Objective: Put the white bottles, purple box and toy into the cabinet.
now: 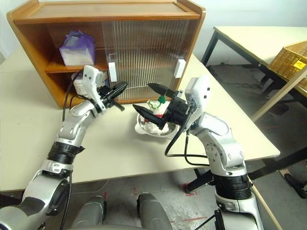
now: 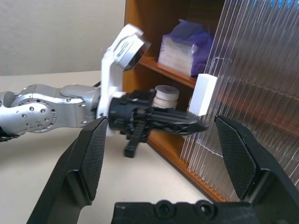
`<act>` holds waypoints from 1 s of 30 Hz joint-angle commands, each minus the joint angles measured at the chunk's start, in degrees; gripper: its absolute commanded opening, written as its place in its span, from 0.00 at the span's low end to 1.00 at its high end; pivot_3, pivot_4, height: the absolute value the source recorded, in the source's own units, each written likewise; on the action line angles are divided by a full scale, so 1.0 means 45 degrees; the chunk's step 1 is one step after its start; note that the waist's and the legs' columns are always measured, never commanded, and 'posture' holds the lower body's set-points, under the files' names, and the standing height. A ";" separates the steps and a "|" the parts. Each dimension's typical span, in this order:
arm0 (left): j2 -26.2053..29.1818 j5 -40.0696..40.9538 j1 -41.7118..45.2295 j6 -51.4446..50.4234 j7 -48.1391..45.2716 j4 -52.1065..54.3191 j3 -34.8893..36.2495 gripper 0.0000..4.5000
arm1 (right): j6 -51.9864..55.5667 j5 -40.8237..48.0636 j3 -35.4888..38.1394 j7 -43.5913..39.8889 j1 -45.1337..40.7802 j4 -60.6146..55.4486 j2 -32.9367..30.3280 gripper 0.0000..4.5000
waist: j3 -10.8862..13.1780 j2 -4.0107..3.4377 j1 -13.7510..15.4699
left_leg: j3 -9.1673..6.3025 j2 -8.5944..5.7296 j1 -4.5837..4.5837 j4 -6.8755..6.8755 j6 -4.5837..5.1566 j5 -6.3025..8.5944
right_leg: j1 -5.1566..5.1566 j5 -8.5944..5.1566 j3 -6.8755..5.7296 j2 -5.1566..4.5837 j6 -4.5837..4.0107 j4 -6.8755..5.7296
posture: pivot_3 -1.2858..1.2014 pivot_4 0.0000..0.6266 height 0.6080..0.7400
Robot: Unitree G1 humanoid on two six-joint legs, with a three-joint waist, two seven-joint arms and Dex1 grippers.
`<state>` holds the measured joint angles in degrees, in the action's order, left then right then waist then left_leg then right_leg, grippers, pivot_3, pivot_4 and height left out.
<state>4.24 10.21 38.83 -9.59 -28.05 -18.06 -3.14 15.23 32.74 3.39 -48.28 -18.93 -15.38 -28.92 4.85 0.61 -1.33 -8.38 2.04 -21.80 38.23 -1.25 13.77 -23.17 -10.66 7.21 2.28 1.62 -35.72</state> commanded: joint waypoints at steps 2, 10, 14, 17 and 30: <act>-0.0309 -0.0335 0.0115 -0.0141 0.0908 0.0278 -0.0053 0.01 | -0.0099 -0.0148 0.0052 0.0044 0.0132 -0.0056 -0.0002 1.00 | 0.0000 0.0000 -0.0040 | 0.0001 0.0000 0.0001 -0.0002 0.0002 0.0006 | 0.0006 0.0000 0.0002 0.0000 0.0000 0.0024 | 0.49 0.12 1.00; -0.0617 -0.0893 0.0635 0.0536 0.2807 -0.0528 0.0302 0.01 | -0.0129 -0.0136 0.0055 0.0054 0.0128 -0.0037 -0.0007 1.00 | 0.0001 0.0001 -0.0027 | 0.0000 0.0001 -0.0006 -0.0003 0.0007 0.0017 | 0.0014 0.0001 0.0003 -0.0002 0.0001 0.0054 | 0.49 0.11 1.00; -0.0753 -0.1431 0.0584 0.0883 0.4189 -0.0592 0.0454 0.01 | -0.0138 -0.0141 0.0042 0.0065 0.0133 -0.0053 -0.0004 1.00 | 0.0001 0.0001 -0.0038 | 0.0000 0.0001 -0.0002 -0.0004 0.0014 0.0026 | 0.0025 0.0001 0.0002 -0.0001 0.0001 0.0077 | 0.49 0.11 1.00; -0.0902 -0.1466 0.0422 0.0886 0.4423 -0.0255 0.0399 0.01 | -0.0132 -0.0128 0.0042 0.0061 0.0122 -0.0050 -0.0004 1.00 | 0.0001 0.0001 -0.0035 | 0.0001 0.0001 -0.0004 -0.0004 0.0018 0.0030 | 0.0025 0.0001 0.0002 -0.0001 0.0001 0.0081 | 0.49 0.12 1.00; -0.0999 -0.1551 -0.0615 0.0044 0.5010 0.1239 0.0357 0.01 | -0.0068 -0.0085 0.0011 0.0008 0.0058 -0.0043 -0.0029 1.00 | 0.0002 0.0002 -0.0036 | 0.0002 0.0000 0.0000 -0.0005 0.0017 0.0033 | 0.0027 0.0001 -0.0001 0.0002 0.0001 0.0081 | 0.49 0.12 1.00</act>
<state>-0.35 3.45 36.89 -8.20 -6.35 -13.38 -2.08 14.89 32.68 3.39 -48.02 -18.81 -15.38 -28.93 4.86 0.63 -1.49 -8.37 2.05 -21.80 38.21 -1.17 13.91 -23.05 -10.66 7.20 2.29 1.63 -35.36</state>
